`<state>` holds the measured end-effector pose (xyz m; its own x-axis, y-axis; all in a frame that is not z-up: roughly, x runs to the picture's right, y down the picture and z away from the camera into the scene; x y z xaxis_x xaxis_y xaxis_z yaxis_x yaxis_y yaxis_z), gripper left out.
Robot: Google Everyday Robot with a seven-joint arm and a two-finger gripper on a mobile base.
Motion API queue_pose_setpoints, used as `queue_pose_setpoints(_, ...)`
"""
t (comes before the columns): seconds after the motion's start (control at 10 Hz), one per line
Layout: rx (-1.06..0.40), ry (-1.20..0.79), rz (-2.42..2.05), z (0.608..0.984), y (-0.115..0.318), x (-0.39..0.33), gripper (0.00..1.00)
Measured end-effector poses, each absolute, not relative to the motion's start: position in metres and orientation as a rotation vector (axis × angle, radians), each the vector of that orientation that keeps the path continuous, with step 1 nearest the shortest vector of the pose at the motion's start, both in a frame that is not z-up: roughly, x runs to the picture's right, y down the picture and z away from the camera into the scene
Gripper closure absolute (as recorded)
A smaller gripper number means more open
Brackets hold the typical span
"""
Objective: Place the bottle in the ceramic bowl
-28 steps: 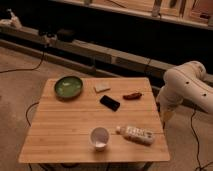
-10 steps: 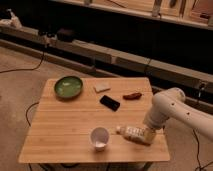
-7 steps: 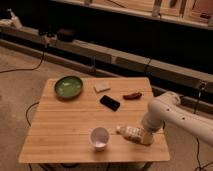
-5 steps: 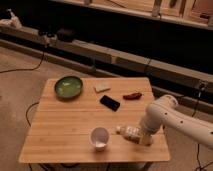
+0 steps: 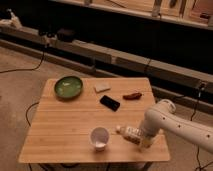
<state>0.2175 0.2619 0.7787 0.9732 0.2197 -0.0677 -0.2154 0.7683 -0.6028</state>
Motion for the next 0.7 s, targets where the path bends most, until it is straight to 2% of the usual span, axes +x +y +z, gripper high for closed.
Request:
queue_pose_setpoints(0.1,-0.648,0.016,0.259,0.781,0.261,0.223,0.59)
queue_pose_setpoints(0.4,-0.668,0.05,0.265,0.786,0.265,0.224,0.89)
queue_pose_setpoints(0.6,-0.679,0.045,0.266,0.786,0.263,0.22,1.0)
queue_pose_setpoints(0.7,-0.676,0.026,0.269,0.783,0.253,0.217,1.0)
